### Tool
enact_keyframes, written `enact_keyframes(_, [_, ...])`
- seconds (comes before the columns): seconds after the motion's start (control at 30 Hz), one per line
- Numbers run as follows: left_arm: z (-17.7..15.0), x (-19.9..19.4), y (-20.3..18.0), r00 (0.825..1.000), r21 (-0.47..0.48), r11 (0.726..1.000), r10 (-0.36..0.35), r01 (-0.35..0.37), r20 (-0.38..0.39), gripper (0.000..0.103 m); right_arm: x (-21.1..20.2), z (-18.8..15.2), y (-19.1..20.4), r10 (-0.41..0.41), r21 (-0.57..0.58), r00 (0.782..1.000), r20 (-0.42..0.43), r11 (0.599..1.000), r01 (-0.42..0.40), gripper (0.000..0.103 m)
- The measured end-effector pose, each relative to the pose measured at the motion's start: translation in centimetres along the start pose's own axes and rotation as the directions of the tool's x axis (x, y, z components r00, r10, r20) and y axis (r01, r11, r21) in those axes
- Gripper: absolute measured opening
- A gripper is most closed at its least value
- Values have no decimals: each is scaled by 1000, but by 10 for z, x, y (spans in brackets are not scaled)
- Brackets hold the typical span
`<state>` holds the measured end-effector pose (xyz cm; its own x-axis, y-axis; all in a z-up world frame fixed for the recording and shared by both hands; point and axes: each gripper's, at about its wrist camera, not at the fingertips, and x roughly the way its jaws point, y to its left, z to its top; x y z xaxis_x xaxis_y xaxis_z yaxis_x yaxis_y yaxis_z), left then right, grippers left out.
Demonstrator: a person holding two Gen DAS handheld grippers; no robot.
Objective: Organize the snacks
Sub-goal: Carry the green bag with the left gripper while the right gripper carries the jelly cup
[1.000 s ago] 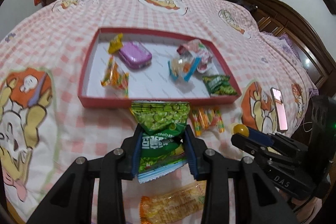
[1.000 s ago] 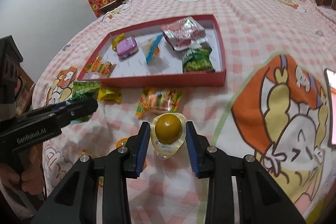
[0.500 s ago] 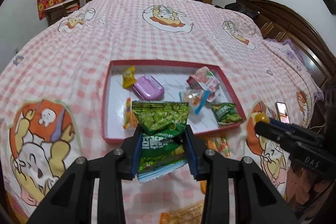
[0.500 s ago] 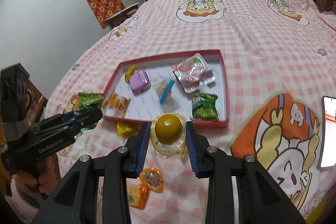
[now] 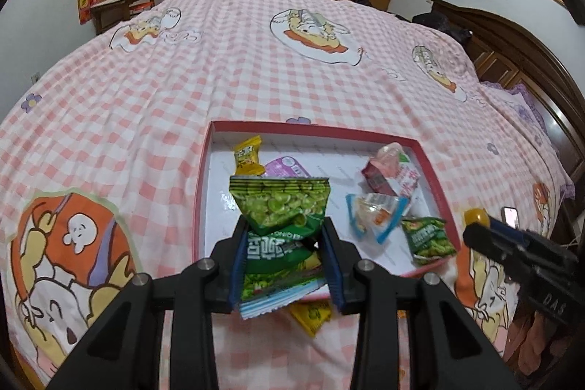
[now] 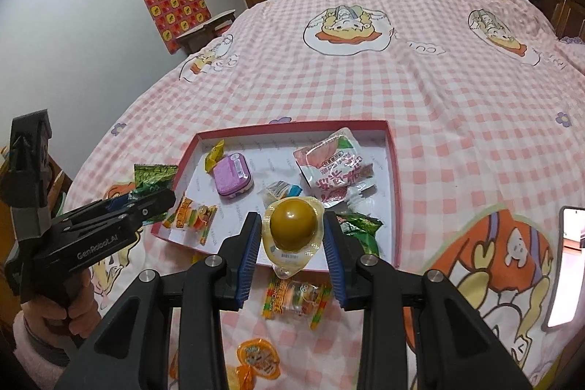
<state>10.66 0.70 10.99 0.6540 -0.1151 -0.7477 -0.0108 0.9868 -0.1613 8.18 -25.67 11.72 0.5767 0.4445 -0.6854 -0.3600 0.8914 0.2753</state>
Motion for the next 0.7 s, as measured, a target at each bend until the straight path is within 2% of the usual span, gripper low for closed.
enact_keyframes(0.37, [4, 40, 8, 999, -3, 999, 40, -40, -24, 38, 36, -8, -4, -1, -4, 999, -46, 1000, 0, 35])
enact_keyframes(0.7, [3, 65, 9, 999, 18, 999, 29, -29, -25, 38, 62, -15, -8, 14, 7, 997, -74, 1000, -14, 35])
